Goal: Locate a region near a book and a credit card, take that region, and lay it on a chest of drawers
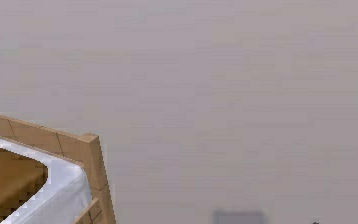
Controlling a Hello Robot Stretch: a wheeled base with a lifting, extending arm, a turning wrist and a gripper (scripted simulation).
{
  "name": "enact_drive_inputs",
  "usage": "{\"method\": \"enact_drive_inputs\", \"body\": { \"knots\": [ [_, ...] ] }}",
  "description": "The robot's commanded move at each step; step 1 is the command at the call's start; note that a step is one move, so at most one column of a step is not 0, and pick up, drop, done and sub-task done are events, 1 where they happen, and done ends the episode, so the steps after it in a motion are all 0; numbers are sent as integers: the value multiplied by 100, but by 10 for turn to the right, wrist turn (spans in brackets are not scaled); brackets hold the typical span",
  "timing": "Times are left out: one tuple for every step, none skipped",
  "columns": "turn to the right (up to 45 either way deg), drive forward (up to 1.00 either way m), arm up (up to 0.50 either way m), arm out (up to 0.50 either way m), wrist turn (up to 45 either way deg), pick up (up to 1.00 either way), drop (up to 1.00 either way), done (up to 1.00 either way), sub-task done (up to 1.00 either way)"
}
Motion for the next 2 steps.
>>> {"method": "enact_drive_inputs", "body": {
  "knots": [
    [0,0,0,0,-450,0,0,0,0],
    [0,0,0,0,-450,0,0,0,0]
  ]
}}
